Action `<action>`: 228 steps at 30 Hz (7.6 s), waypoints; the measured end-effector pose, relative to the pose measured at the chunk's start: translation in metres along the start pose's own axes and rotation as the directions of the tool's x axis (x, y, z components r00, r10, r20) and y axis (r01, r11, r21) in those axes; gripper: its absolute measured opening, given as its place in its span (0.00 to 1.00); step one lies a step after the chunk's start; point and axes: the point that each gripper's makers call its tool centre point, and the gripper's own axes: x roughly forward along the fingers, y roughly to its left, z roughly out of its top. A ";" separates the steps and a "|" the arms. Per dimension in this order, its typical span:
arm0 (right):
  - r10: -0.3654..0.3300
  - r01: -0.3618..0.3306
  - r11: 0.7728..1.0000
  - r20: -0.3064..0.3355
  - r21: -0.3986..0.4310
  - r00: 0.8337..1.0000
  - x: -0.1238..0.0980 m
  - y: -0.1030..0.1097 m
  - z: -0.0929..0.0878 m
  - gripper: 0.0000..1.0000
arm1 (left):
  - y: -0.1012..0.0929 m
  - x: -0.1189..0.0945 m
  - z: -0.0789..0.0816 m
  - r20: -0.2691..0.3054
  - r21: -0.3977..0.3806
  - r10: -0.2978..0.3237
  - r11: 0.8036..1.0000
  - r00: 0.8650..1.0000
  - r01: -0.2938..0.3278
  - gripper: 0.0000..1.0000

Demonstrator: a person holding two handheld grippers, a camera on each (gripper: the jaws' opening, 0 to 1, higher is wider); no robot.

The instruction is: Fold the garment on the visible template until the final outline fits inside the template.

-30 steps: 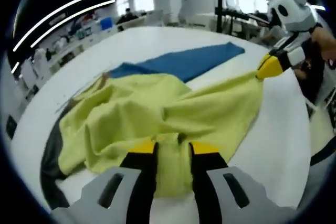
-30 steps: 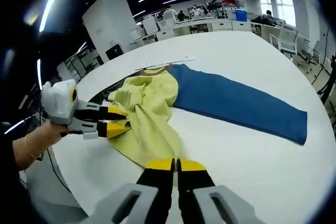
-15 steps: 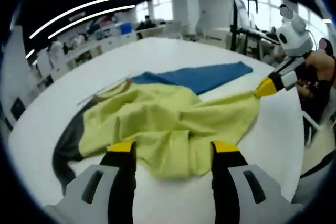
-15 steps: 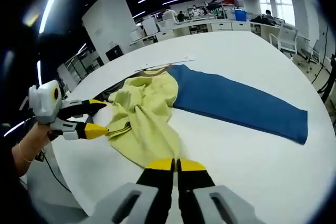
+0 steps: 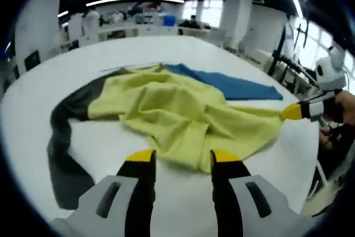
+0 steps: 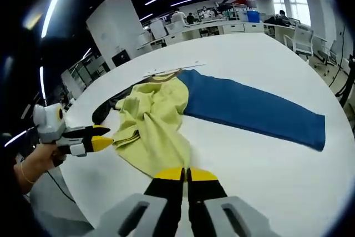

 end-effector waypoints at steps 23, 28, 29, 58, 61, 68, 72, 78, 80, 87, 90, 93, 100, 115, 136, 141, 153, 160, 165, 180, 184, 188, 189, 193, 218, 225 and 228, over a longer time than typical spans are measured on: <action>-0.003 0.003 1.000 -0.007 0.004 1.000 0.001 0.000 -0.003 0.00 | 0.007 0.020 -0.015 -0.061 -0.168 0.011 0.986 0.998 -0.021 0.01; -0.001 0.001 1.000 0.000 0.002 1.000 0.000 -0.001 -0.001 0.00 | 0.007 0.012 -0.012 -0.059 -0.154 0.000 0.988 0.998 -0.010 0.00; -0.001 0.001 1.000 0.002 0.001 1.000 -0.001 -0.001 0.000 0.00 | 0.008 0.009 -0.012 -0.063 -0.141 -0.003 0.990 0.998 -0.006 0.00; -0.006 0.008 0.999 0.047 -0.041 0.999 -0.030 -0.005 -0.001 0.00 | 0.070 -0.095 -0.045 -0.198 0.037 0.058 0.998 0.978 -0.052 0.00; -0.005 0.006 1.000 0.037 -0.029 0.999 -0.034 -0.007 -0.006 0.00 | 0.074 -0.104 -0.052 -0.219 0.037 0.057 0.998 0.974 -0.050 0.00; -0.003 0.003 1.000 0.010 -0.010 1.000 -0.040 -0.006 -0.022 0.00 | 0.074 -0.121 -0.062 -0.237 0.020 0.047 0.999 0.970 -0.044 0.00; -0.004 0.004 1.000 -0.001 -0.007 1.000 -0.043 -0.004 -0.030 0.00 | 0.073 -0.129 -0.065 -0.225 0.014 0.058 0.998 0.973 -0.056 0.00; -0.011 0.010 1.000 -0.019 -0.029 1.000 -0.049 0.003 -0.046 0.00 | 0.068 -0.142 -0.074 -0.233 0.038 0.076 0.997 0.969 -0.069 0.00; -0.018 0.017 0.999 -0.029 -0.040 0.999 -0.051 0.005 -0.053 0.00 | 0.067 -0.145 -0.078 -0.237 0.044 0.079 0.997 0.968 -0.070 0.00; -0.010 0.008 0.999 -0.071 -0.034 0.997 -0.047 0.012 -0.082 0.00 | 0.080 -0.150 -0.094 -0.277 0.055 0.105 0.994 0.955 -0.093 0.00; -0.008 0.005 1.000 -0.085 -0.030 0.996 -0.046 0.014 -0.090 0.00 | 0.082 -0.151 -0.099 -0.293 0.054 0.106 0.994 0.950 -0.095 0.00; -0.009 0.007 1.000 -0.090 -0.020 0.996 -0.046 0.015 -0.093 0.00 | 0.083 -0.151 -0.105 -0.310 0.050 0.103 0.994 0.945 -0.092 0.00; -0.038 0.033 0.999 -0.108 -0.043 0.993 -0.045 0.013 -0.098 0.00 | 0.081 -0.151 -0.116 -0.340 0.041 0.090 0.996 0.936 -0.081 0.00; -0.058 0.049 0.996 -0.132 -0.071 0.990 -0.043 0.011 -0.102 0.00 | 0.079 -0.153 -0.129 -0.382 0.027 0.089 0.996 0.920 -0.085 0.01; -0.057 0.042 0.995 -0.167 -0.094 0.984 -0.040 0.010 -0.110 0.01 | 0.081 -0.161 -0.139 -0.395 0.030 0.109 0.994 0.912 -0.106 0.09; -0.053 0.039 0.995 -0.153 -0.093 0.987 -0.041 0.011 -0.108 0.16 | 0.082 -0.159 -0.132 -0.324 0.030 0.106 0.994 0.940 -0.102 0.22; -0.032 0.026 0.996 -0.070 -0.083 0.997 -0.048 0.015 -0.077 0.48 | 0.085 -0.163 -0.095 -0.135 0.026 0.101 0.995 0.986 -0.099 0.54; -0.075 0.076 0.995 0.019 -0.065 0.997 -0.053 -0.007 -0.038 0.61 | 0.085 -0.169 -0.080 -0.078 0.045 0.113 0.993 0.991 -0.110 0.69; -0.143 0.147 0.988 0.077 -0.056 0.987 -0.059 -0.040 -0.007 0.67 | 0.081 -0.171 -0.069 -0.045 0.064 0.107 0.993 0.993 -0.104 0.80; -0.267 0.267 0.963 0.152 0.018 0.952 -0.055 -0.130 0.036 0.64 | 0.079 -0.167 -0.062 -0.020 0.077 0.103 0.992 0.994 -0.102 0.97; -0.308 0.306 0.952 0.131 0.036 0.942 -0.054 -0.152 0.033 0.60 | 0.080 -0.166 -0.055 0.035 0.058 0.109 0.992 0.993 -0.110 0.99; -0.378 0.378 0.926 0.103 0.021 0.920 -0.055 -0.170 0.029 0.54 | 0.082 -0.165 -0.053 0.045 0.046 0.117 0.992 0.992 -0.119 0.99; -0.400 0.400 0.916 0.094 0.019 0.912 -0.055 -0.176 0.027 0.53 | 0.082 -0.165 -0.052 0.044 0.047 0.118 0.992 0.992 -0.120 0.99; -0.408 0.402 0.911 0.073 0.088 0.910 -0.050 -0.187 0.022 0.51 | 0.084 -0.163 -0.053 0.033 0.061 0.118 0.991 0.992 -0.120 0.99; -0.527 0.530 0.834 -0.065 0.153 0.847 -0.043 -0.214 0.011 0.06 | 0.073 -0.178 -0.044 0.047 0.056 0.114 0.992 0.992 -0.117 0.99; -0.523 0.526 0.830 -0.069 0.187 0.849 -0.037 -0.242 0.022 0.00 | 0.072 -0.181 -0.044 0.043 0.059 0.111 0.992 0.993 -0.114 0.99; -0.531 0.535 0.822 -0.074 0.194 0.844 -0.039 -0.254 0.025 0.00 | 0.070 -0.180 -0.046 0.030 0.071 0.104 0.992 0.994 -0.106 0.99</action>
